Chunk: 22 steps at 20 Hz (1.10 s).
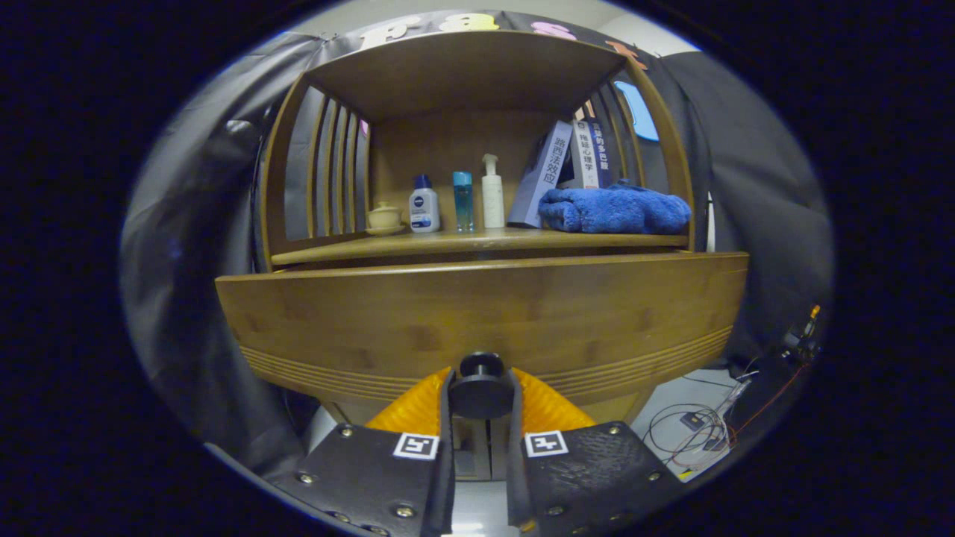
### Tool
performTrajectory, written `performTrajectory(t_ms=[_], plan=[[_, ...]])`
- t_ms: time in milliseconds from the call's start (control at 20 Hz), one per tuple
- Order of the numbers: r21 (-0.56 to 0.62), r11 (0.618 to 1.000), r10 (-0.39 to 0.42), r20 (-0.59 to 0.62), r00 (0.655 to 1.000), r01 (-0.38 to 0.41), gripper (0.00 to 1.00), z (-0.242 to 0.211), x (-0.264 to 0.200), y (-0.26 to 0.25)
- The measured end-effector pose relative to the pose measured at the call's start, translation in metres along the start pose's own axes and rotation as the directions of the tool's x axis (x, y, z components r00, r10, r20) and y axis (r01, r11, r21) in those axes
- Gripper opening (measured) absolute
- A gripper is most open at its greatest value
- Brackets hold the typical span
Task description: Pull open the drawer, take out the items inside it, and place them on the countertop above the cabinet.
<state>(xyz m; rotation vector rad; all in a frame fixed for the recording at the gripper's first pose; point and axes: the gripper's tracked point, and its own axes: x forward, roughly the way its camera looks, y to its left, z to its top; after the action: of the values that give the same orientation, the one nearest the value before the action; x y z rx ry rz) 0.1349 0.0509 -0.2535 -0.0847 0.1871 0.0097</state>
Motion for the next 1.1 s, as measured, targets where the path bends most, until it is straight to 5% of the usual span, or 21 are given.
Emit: performTrajectory(t_ms=[650,800,1050,1100], plan=[[-0.016,0.999,0.033,-0.030,0.999,-0.033,0.28,-0.019,-0.054,-0.006],[0.005,0.997,0.076,-0.040,0.996,-0.076,0.39,-0.008,-0.063,-0.003],[0.026,0.998,0.055,0.060,0.997,-0.057,1.00,0.062,-0.081,-0.008],[0.026,0.999,0.038,0.049,0.998,-0.039,1.00,0.070,-0.081,-0.010]])
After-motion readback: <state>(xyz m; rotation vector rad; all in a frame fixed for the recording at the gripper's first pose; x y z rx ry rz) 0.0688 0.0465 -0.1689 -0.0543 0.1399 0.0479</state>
